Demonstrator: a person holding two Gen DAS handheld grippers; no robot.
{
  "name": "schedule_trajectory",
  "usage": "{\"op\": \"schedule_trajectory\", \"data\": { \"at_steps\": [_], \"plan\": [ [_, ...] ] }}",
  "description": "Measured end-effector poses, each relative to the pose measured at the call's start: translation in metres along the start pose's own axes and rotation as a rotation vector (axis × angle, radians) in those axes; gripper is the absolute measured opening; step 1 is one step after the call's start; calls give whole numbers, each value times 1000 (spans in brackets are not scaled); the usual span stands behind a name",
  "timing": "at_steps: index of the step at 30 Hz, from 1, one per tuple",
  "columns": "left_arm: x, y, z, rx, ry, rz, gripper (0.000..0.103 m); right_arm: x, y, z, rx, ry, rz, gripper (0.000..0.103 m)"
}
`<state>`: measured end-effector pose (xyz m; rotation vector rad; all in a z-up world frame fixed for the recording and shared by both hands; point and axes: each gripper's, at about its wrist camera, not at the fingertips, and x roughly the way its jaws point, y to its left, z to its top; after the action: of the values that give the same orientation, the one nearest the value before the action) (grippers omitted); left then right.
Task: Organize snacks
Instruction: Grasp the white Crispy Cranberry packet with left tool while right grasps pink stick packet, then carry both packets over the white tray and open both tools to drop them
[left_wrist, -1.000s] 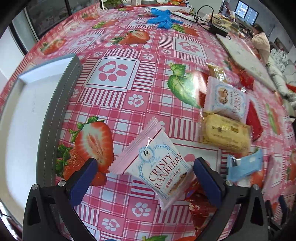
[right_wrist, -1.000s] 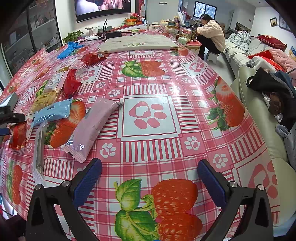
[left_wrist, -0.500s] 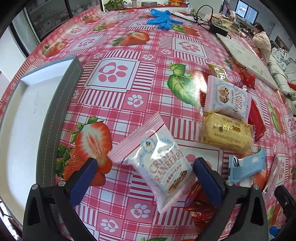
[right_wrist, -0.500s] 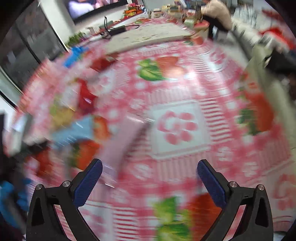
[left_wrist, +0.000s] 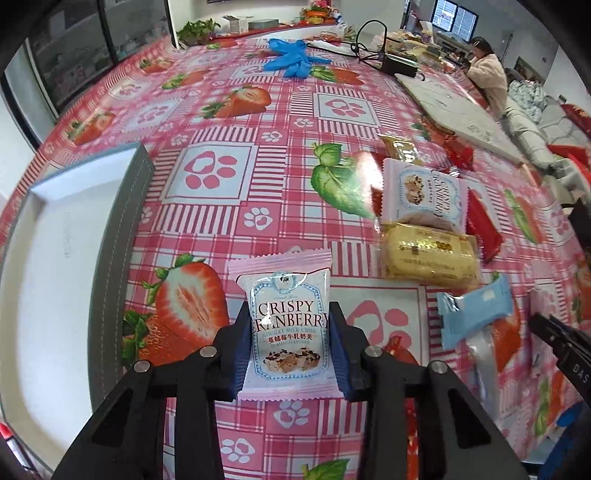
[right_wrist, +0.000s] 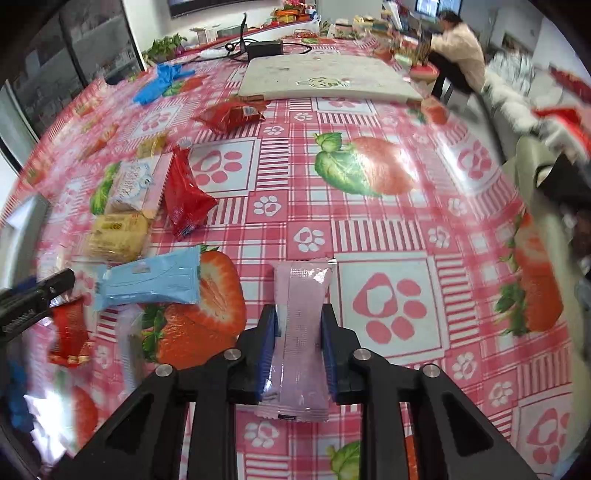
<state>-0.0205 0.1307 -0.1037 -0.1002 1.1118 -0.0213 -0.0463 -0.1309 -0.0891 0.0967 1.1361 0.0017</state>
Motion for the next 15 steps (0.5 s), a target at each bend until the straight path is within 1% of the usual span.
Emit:
{"op": "schedule_trajectory", "data": {
  "at_steps": [1,2,5,8,12,15],
  "plan": [
    [-3,6,-2,-15,0,-31,41,-1,-6,-1,26,-1,35,25],
    [-4,8,-4,-21,-2,-43,41,-3,-11,-3,44,-3,61,25],
    [-13,12,-9,-6,-32,-41,41,-13,-16,-8,60,-21,107,25],
    [-28,12,-14,23,-70,-49,41,-25,-13,-9,40,-37,123,25],
    [-50,5,-17,69,-129,-45,41,-30,0,-4,23,-41,143,25],
    [-65,5,-16,86,-160,-57,41,-38,12,-2,4,-42,159,25]
  ]
}}
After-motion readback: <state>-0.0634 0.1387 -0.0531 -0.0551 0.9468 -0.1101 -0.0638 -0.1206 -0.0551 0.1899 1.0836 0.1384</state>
